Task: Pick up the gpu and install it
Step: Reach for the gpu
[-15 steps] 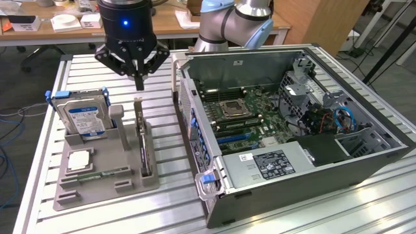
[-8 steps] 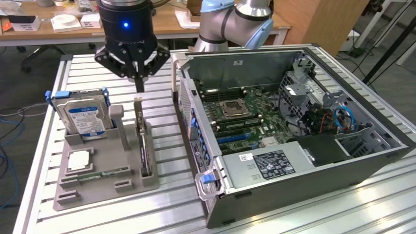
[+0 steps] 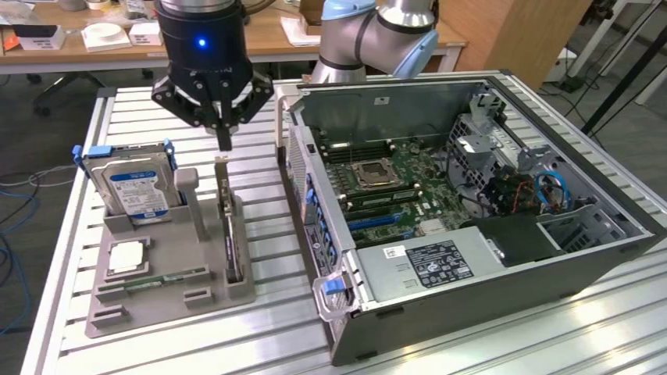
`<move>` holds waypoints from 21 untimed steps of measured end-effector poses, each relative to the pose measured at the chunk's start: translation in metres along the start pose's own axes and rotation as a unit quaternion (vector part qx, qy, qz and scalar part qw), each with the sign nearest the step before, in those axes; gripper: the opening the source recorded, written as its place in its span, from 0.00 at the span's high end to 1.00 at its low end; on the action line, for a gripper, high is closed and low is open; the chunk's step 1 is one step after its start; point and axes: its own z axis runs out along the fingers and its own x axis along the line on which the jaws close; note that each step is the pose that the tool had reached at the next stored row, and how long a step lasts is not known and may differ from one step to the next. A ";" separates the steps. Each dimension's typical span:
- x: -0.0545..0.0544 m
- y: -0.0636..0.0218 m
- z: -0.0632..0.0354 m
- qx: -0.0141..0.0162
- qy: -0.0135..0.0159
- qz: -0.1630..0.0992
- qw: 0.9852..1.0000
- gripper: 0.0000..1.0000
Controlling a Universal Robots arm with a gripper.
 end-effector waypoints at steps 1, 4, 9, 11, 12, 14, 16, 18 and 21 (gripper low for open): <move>0.000 -0.0005 0.0000 0.000 0.000 0.000 1.000 0.89; 0.000 -0.0020 0.0001 0.000 0.000 0.000 1.000 0.89; 0.000 -0.0042 0.0002 0.000 0.000 0.000 1.000 0.89; 0.000 -0.0050 0.0002 0.000 0.000 0.000 1.000 0.89; 0.000 -0.0054 0.0003 0.000 0.000 0.000 1.000 0.89; 0.000 -0.0061 0.0004 0.000 0.000 0.000 1.000 0.89; 0.000 -0.0067 0.0004 0.000 0.000 0.000 1.000 0.89; 0.000 -0.0073 0.0005 0.000 0.000 0.000 1.000 0.89; -0.001 -0.0082 0.0007 0.000 0.000 0.000 1.000 0.89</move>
